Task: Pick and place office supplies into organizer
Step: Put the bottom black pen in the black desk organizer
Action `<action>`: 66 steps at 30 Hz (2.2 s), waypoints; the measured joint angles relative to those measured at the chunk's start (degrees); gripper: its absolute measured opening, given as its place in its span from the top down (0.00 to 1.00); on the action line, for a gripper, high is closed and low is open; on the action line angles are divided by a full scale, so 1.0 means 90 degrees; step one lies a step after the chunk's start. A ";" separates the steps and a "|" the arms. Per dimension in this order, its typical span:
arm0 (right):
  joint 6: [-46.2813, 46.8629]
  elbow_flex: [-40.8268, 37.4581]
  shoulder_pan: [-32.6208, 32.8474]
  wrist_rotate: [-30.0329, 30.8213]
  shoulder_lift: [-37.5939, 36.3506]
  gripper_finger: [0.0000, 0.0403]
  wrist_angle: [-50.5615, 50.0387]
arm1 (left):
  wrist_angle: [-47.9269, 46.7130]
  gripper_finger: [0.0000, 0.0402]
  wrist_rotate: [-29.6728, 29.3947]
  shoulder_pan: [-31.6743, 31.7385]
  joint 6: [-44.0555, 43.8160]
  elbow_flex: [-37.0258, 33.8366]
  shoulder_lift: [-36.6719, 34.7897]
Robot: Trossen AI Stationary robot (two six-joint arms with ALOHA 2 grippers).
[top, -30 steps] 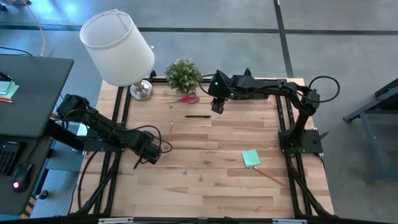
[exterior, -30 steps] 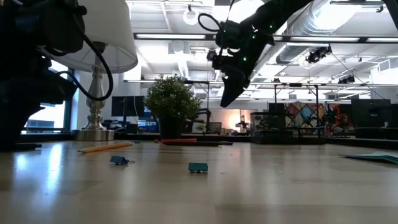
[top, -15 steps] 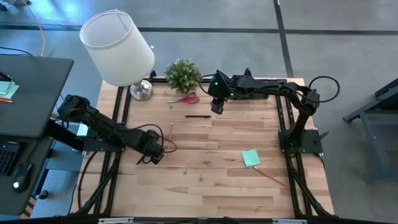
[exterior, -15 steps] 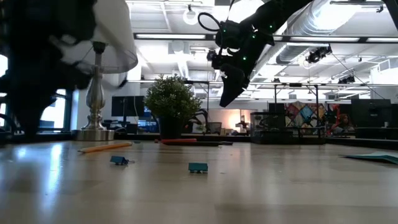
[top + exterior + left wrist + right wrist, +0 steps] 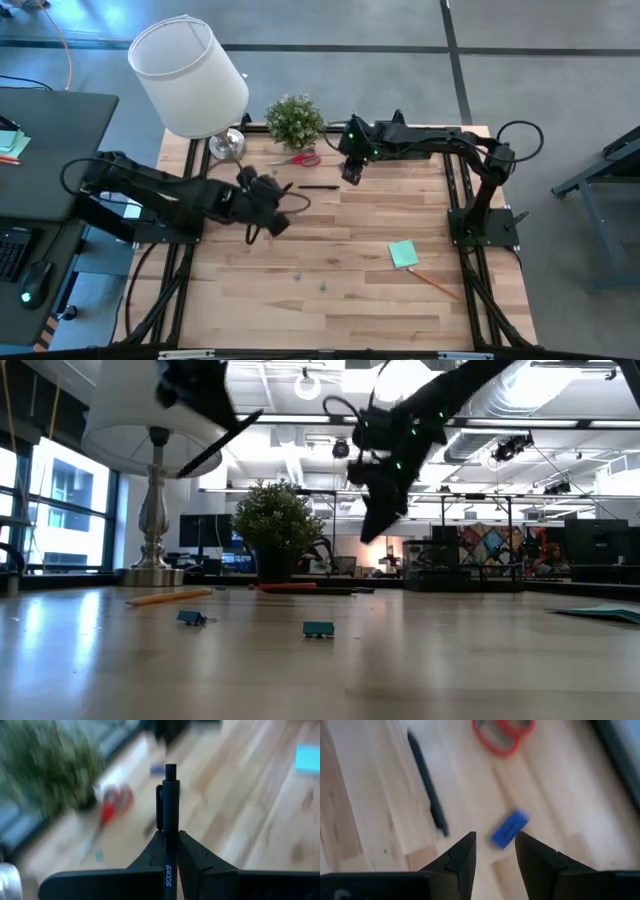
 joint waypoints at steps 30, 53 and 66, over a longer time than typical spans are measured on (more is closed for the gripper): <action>0.1499 -0.5177 0.2274 0.0217 -0.4749 0.68 0.7537 | 0.8853 1.00 0.6106 0.2065 0.2344 -0.2848 0.0100; 0.1227 -0.2872 0.2335 -0.1049 -0.1829 0.68 0.7245 | 0.9000 1.00 0.6080 0.2016 0.2391 -0.2825 0.0303; 0.1150 -0.2535 0.2343 -0.1567 -0.1512 0.68 0.6771 | 0.8826 1.00 0.5962 0.1931 0.2425 -0.2823 0.0354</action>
